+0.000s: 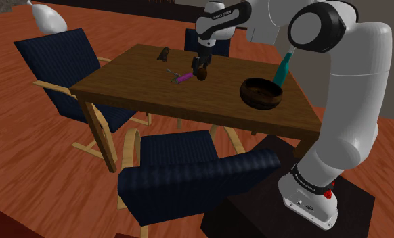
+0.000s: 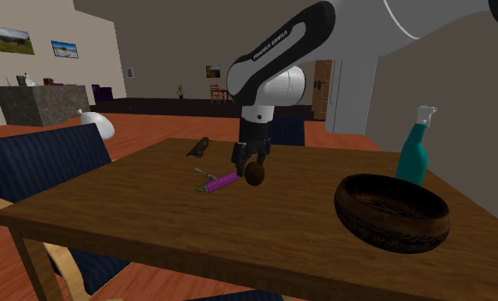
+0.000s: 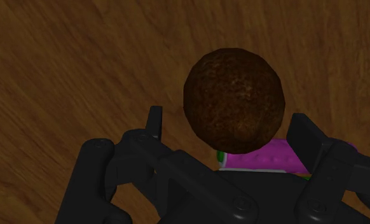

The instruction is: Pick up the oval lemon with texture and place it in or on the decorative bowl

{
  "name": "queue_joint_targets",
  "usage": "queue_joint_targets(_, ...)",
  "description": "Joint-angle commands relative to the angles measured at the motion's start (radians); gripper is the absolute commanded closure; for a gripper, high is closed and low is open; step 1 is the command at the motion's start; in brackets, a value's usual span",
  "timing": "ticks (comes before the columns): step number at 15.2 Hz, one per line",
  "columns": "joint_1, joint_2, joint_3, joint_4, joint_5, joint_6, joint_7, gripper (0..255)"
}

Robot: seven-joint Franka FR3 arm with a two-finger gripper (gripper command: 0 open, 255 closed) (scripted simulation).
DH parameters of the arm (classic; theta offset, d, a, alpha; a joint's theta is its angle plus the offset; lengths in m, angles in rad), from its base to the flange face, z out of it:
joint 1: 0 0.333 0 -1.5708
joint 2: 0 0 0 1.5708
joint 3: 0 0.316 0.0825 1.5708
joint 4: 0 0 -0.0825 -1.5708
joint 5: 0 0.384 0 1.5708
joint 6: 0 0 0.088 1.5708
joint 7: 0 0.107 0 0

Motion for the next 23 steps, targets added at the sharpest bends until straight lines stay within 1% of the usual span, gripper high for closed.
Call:
queue_joint_targets(1, 0.000, 0.001, 0.000, 0.000, 0.000, 0.001, 0.000, 0)
queue_joint_targets(4, 0.000, 0.001, 0.000, 0.000, 0.000, 0.001, 0.000, 0)
queue_joint_targets(5, 0.000, 0.001, 0.000, 0.000, 0.000, 0.001, 0.000, 255)
queue_joint_targets(14, 0.000, 0.001, 0.000, 0.000, 0.000, 0.001, 0.000, 255)
queue_joint_targets(23, -0.001, -0.028, -0.003, 0.079, -0.007, -0.106, 0.011, 255)
